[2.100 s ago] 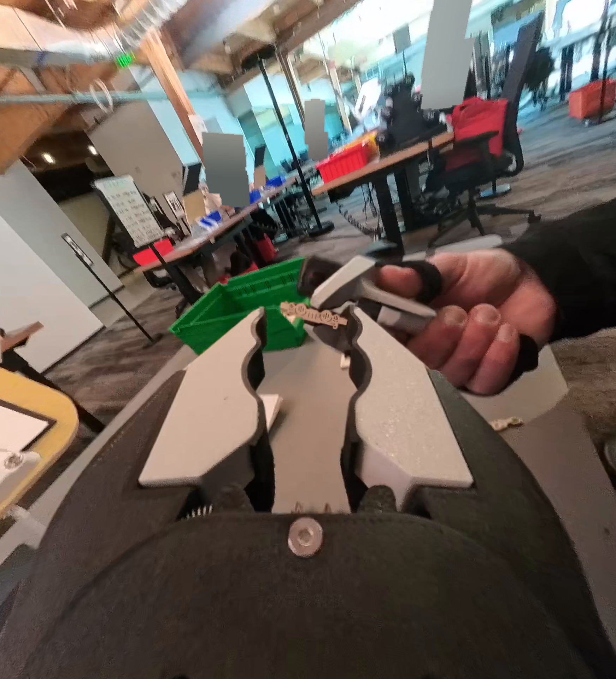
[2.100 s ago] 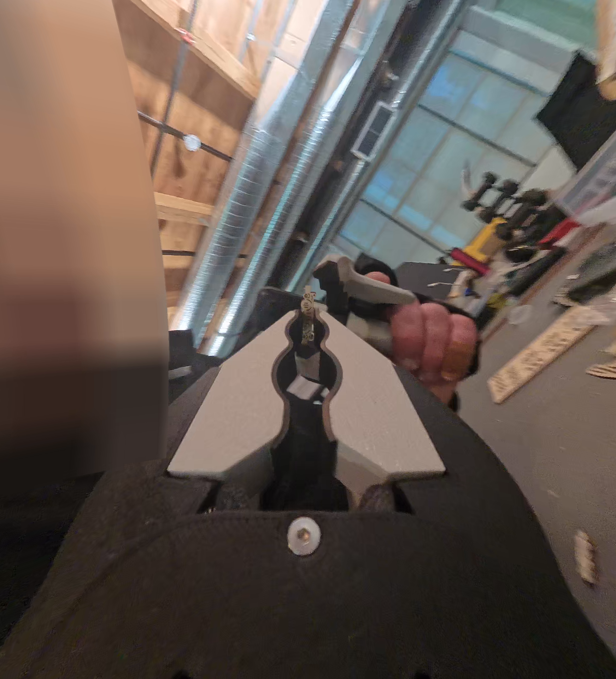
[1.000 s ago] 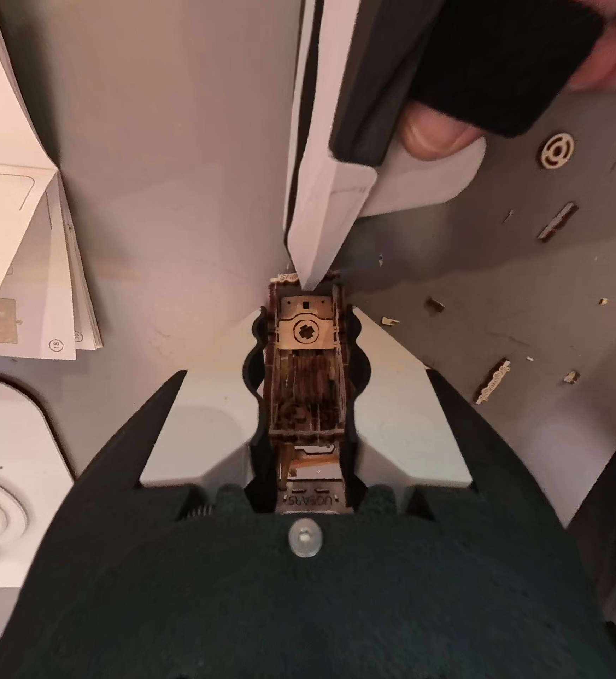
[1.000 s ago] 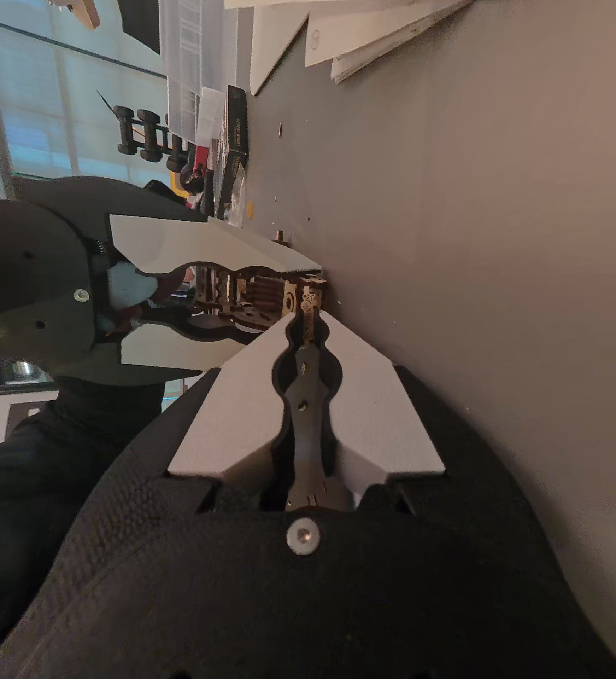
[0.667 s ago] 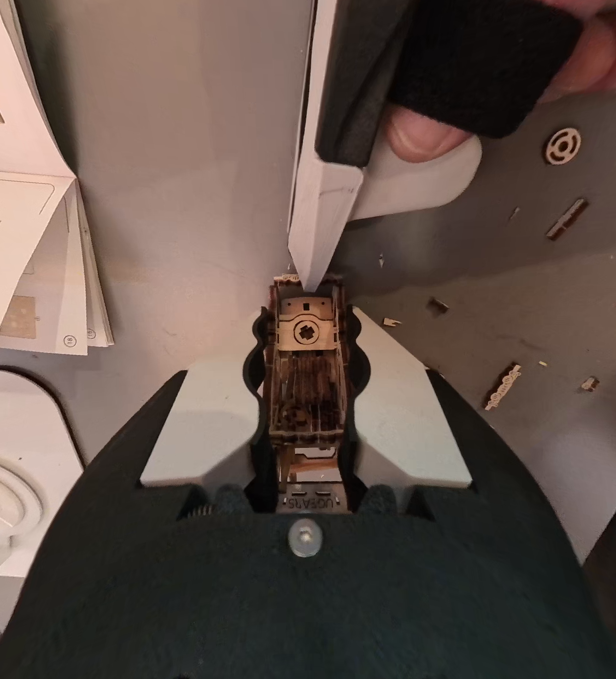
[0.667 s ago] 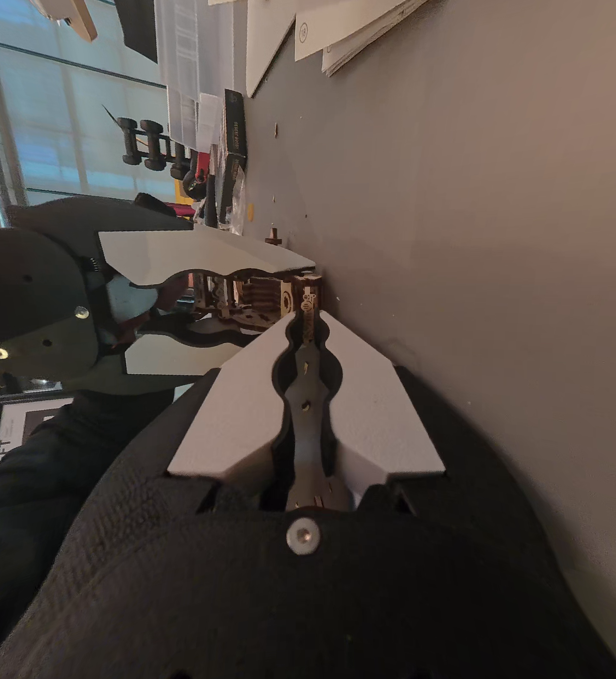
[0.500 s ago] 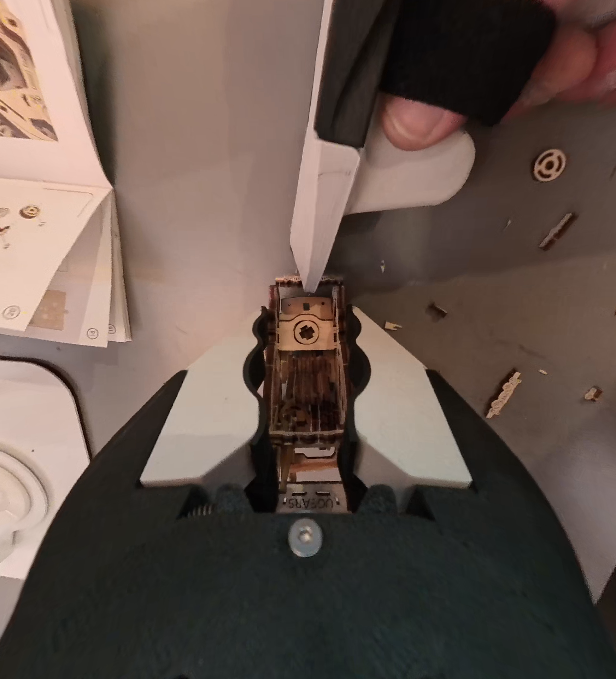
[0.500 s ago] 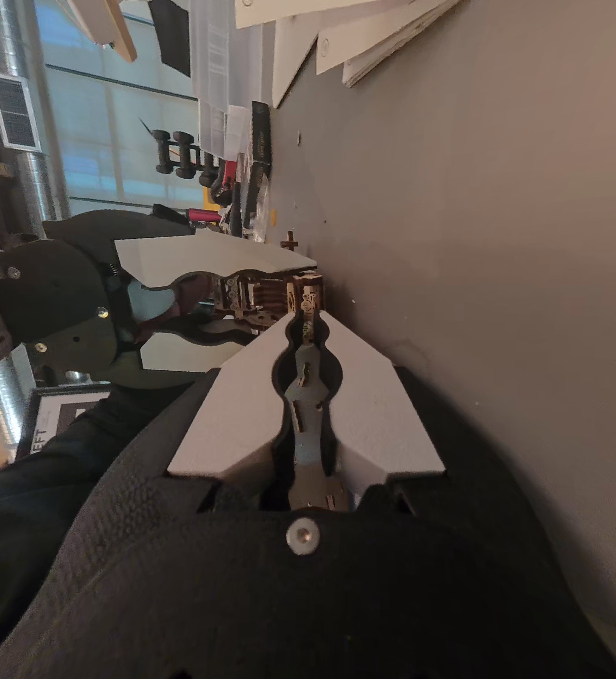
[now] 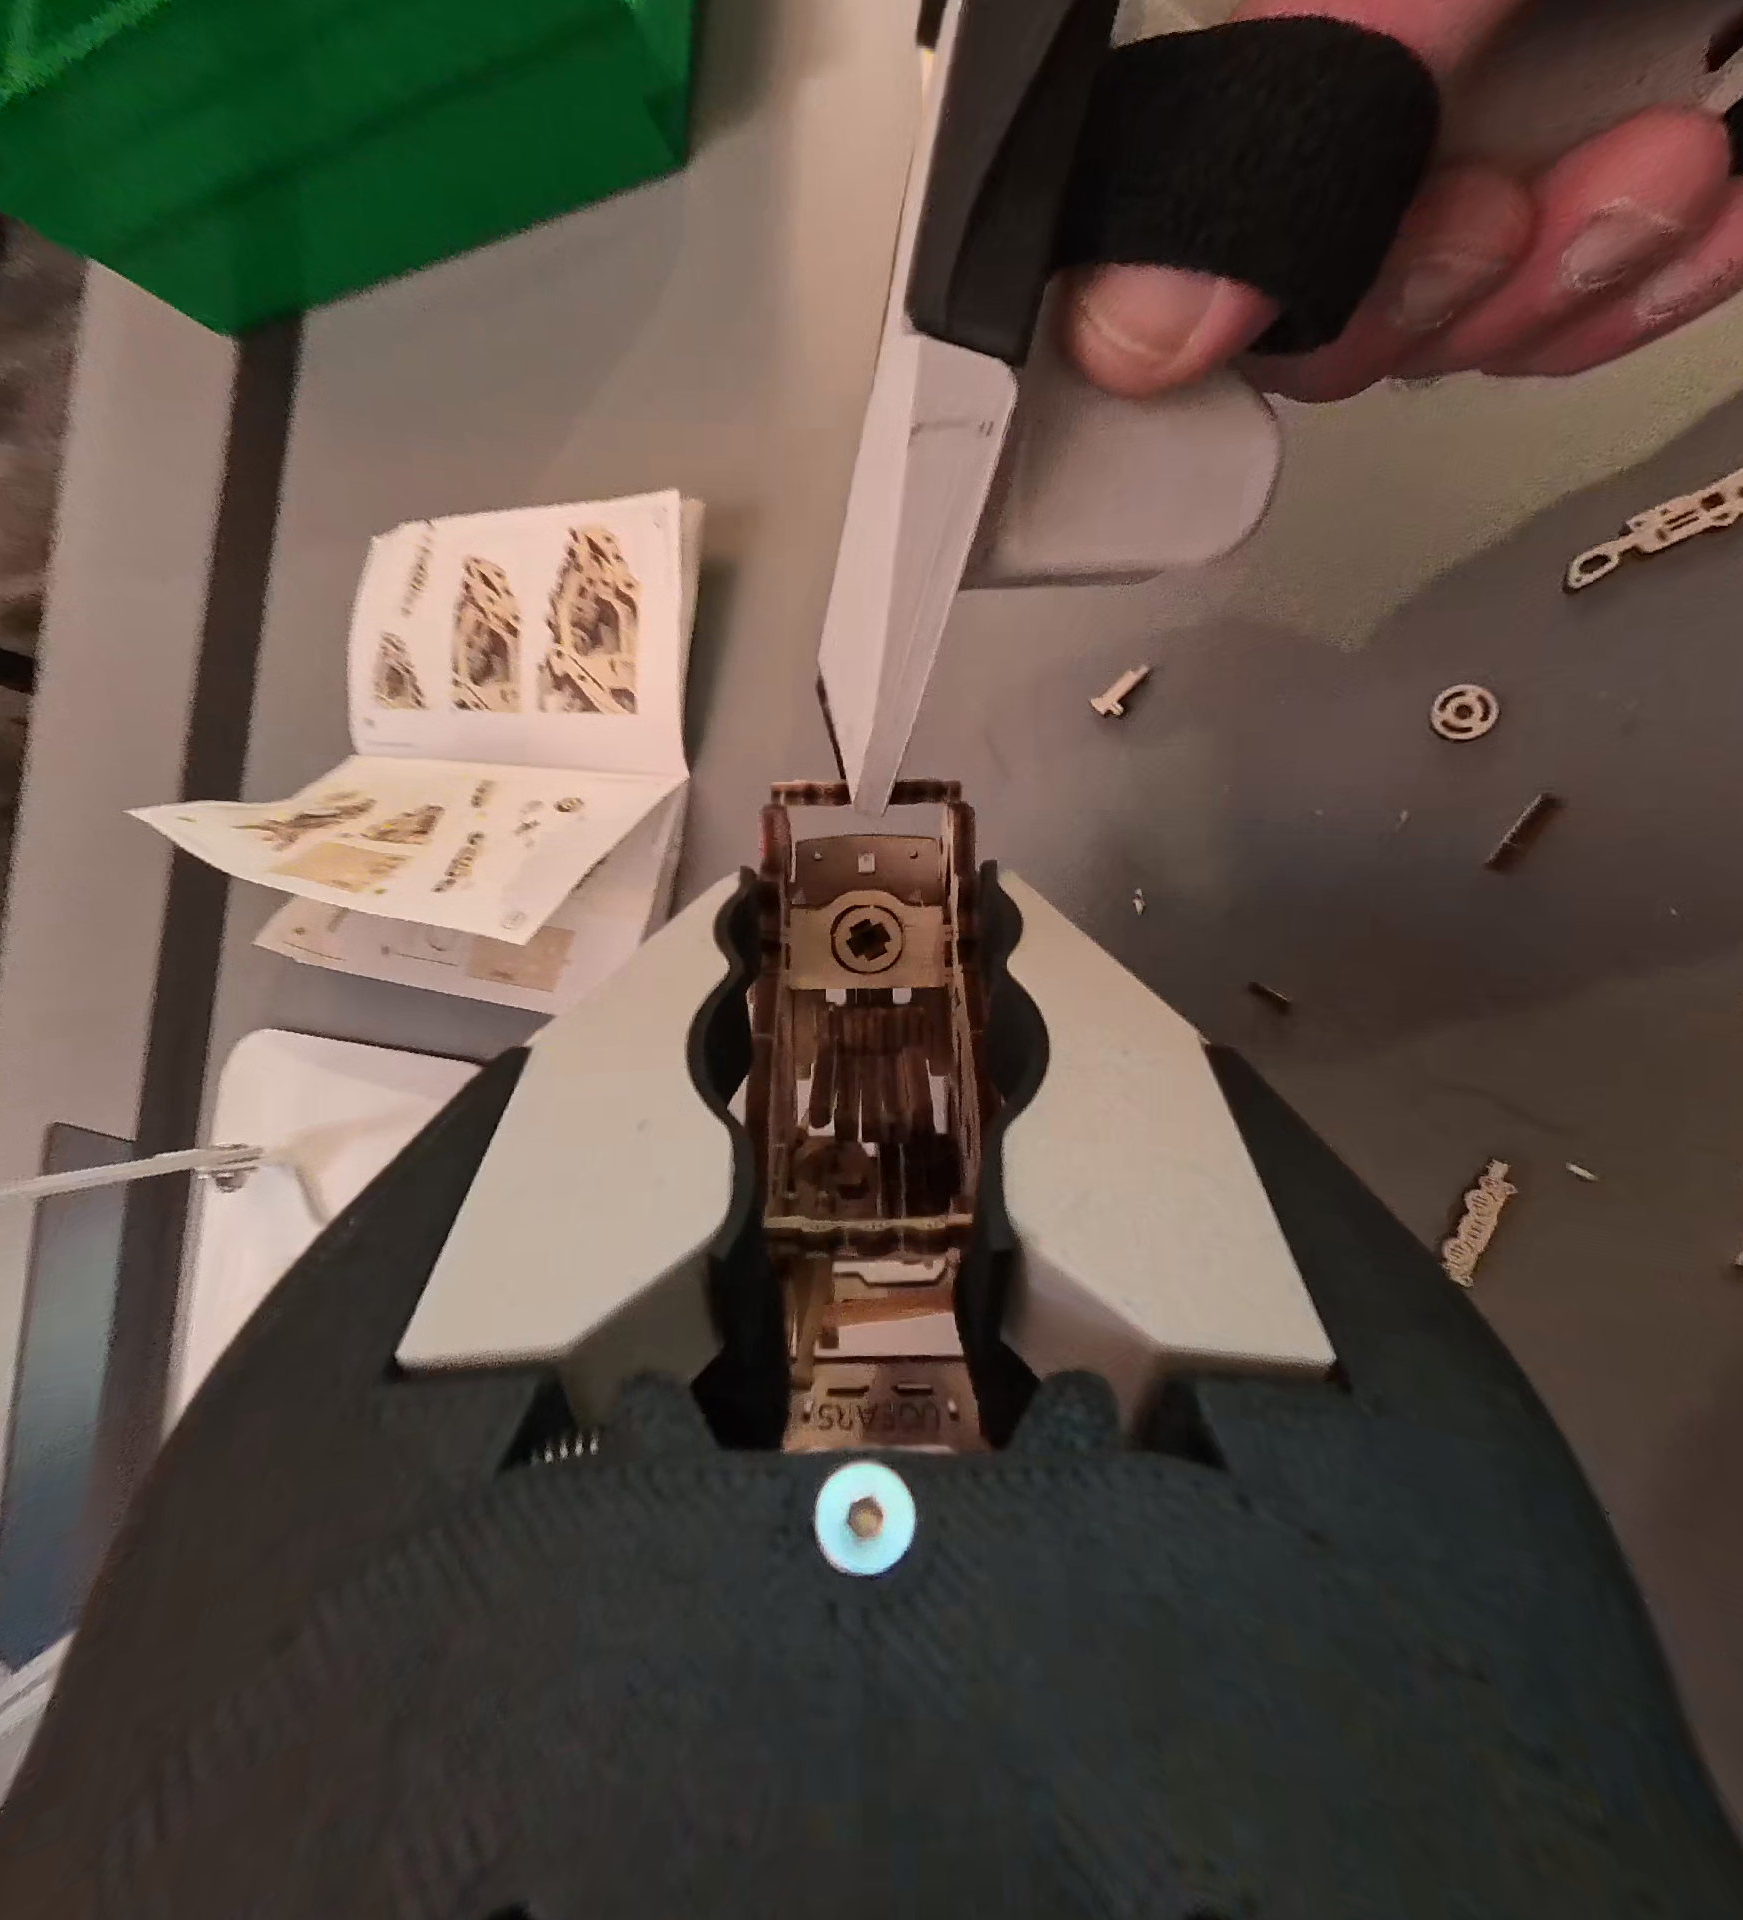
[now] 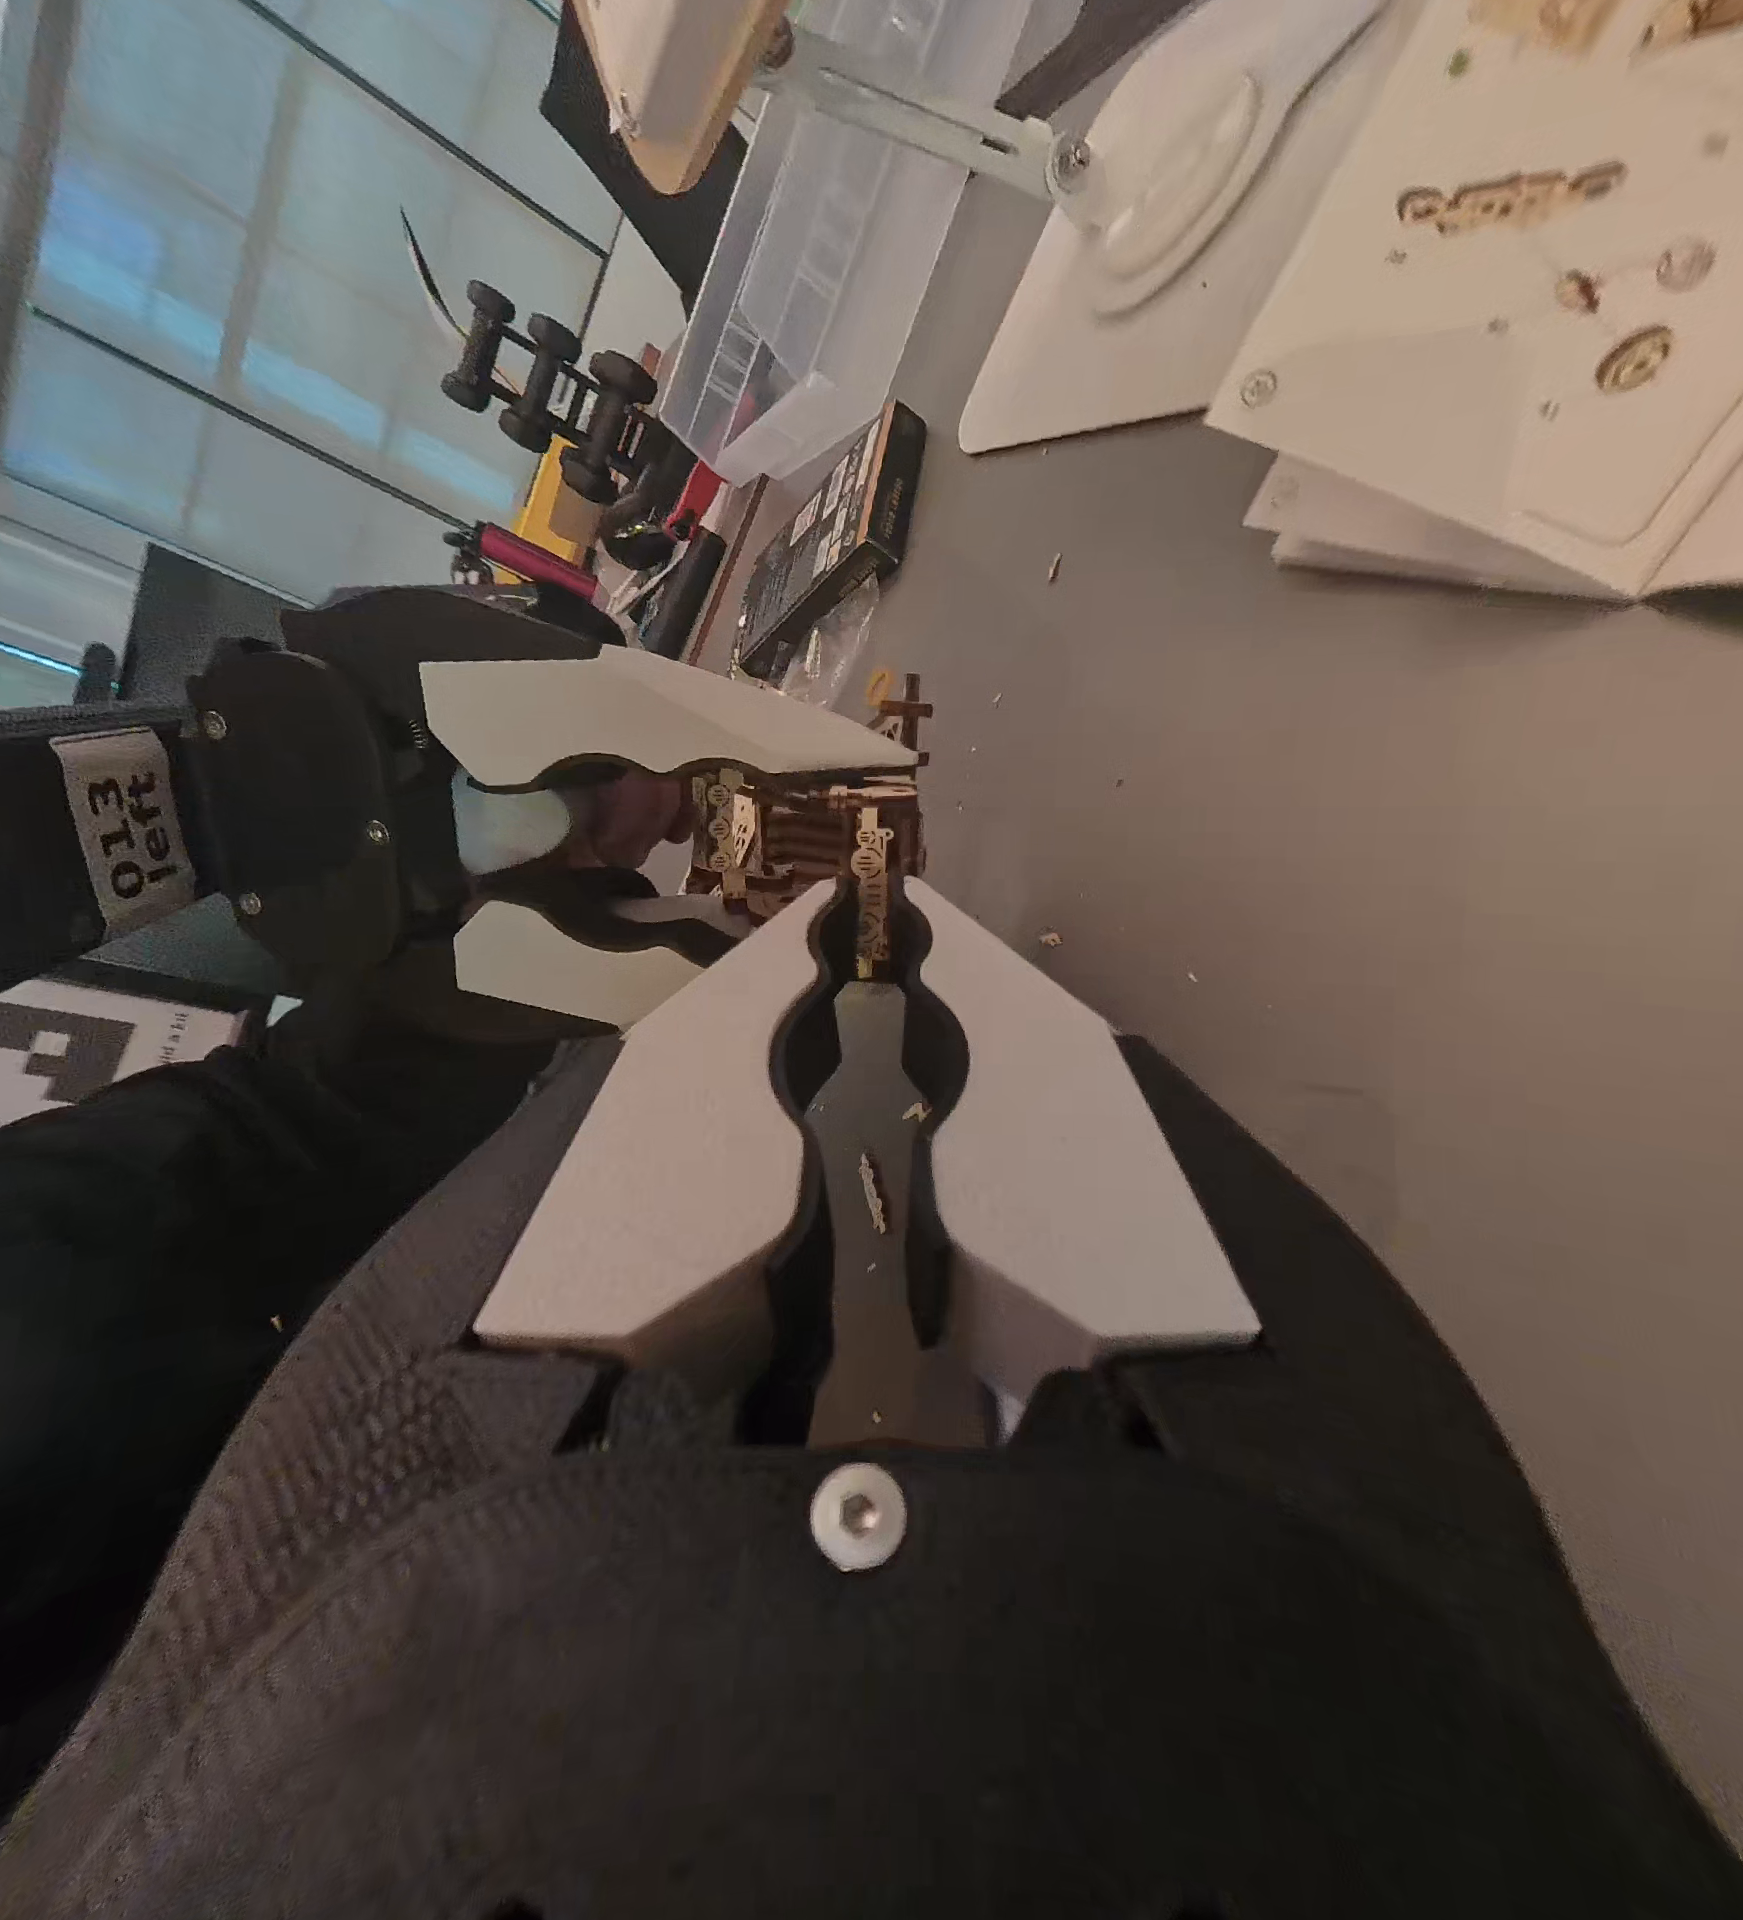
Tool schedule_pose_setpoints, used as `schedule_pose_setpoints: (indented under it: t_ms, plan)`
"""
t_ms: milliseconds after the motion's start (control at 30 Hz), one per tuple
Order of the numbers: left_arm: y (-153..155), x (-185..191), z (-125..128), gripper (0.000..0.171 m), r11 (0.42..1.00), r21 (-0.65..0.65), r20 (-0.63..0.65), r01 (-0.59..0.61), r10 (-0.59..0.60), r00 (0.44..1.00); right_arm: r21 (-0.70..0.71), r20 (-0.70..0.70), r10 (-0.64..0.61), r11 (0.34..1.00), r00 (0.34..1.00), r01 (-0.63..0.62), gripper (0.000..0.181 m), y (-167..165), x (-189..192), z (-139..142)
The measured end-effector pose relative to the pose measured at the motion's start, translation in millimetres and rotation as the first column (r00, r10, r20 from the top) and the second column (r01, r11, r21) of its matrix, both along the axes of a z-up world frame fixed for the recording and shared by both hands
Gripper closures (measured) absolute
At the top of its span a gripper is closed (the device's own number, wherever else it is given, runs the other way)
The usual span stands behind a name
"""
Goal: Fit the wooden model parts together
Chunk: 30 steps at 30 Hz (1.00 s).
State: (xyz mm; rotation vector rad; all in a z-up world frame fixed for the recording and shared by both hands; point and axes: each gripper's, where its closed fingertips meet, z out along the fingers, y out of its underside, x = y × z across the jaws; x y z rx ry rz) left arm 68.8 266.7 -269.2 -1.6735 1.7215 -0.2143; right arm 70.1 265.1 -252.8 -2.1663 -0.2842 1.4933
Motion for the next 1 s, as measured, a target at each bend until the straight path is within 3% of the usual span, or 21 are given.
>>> schedule_pose_setpoints:
  t_ms: [433, 767, 1000]
  plan:
    - [0, 1, 22, 0.134, 0.987, 0.163, 0.037, -0.004, -0.002, 0.999, 0.178, 0.092, -0.026, 0.984, 0.995, 0.009, 0.178, -3, 0, 25]
    - [0, 1, 28, 0.134, 0.975, 0.221, 0.045, -0.005, -0.005, 0.999, 0.254, 0.165, -0.030, 0.967, 0.986, -0.012, 0.178, -5, 0, 30]
    - [-1, 3, 38, 0.134, 0.944, 0.330, 0.031, 0.015, -0.026, 0.999, 0.317, 0.190, -0.029, 0.948, 0.981, -0.033, 0.178, -7, 1, 37]
